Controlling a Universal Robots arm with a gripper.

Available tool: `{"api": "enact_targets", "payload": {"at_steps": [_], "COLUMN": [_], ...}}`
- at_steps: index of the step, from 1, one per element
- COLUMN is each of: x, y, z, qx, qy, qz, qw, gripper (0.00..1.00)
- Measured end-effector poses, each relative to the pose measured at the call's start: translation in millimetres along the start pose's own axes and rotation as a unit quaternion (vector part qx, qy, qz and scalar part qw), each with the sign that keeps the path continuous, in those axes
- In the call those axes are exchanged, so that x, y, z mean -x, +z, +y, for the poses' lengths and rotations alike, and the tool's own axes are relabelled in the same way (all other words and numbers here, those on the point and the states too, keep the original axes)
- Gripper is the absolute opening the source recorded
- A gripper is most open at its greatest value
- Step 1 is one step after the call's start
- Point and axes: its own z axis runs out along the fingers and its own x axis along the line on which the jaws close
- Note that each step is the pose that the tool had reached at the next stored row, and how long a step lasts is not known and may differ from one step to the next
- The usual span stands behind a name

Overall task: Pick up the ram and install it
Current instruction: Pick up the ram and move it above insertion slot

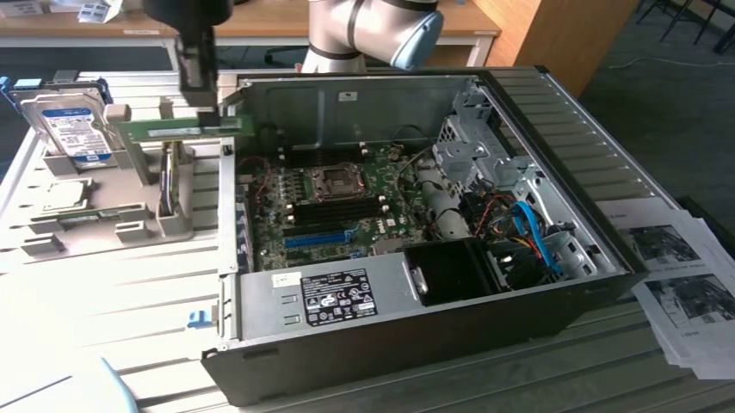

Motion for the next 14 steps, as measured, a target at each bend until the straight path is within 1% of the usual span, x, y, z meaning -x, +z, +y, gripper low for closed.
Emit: {"api": "enact_targets", "payload": {"at_steps": [14], "x": [-0.5], "y": [-1.3], "z": [-63.6], "qx": [0.0000], "qy": [0.000], "qz": [0.0000], "qw": [1.0000], "gripper": [0.11]}}
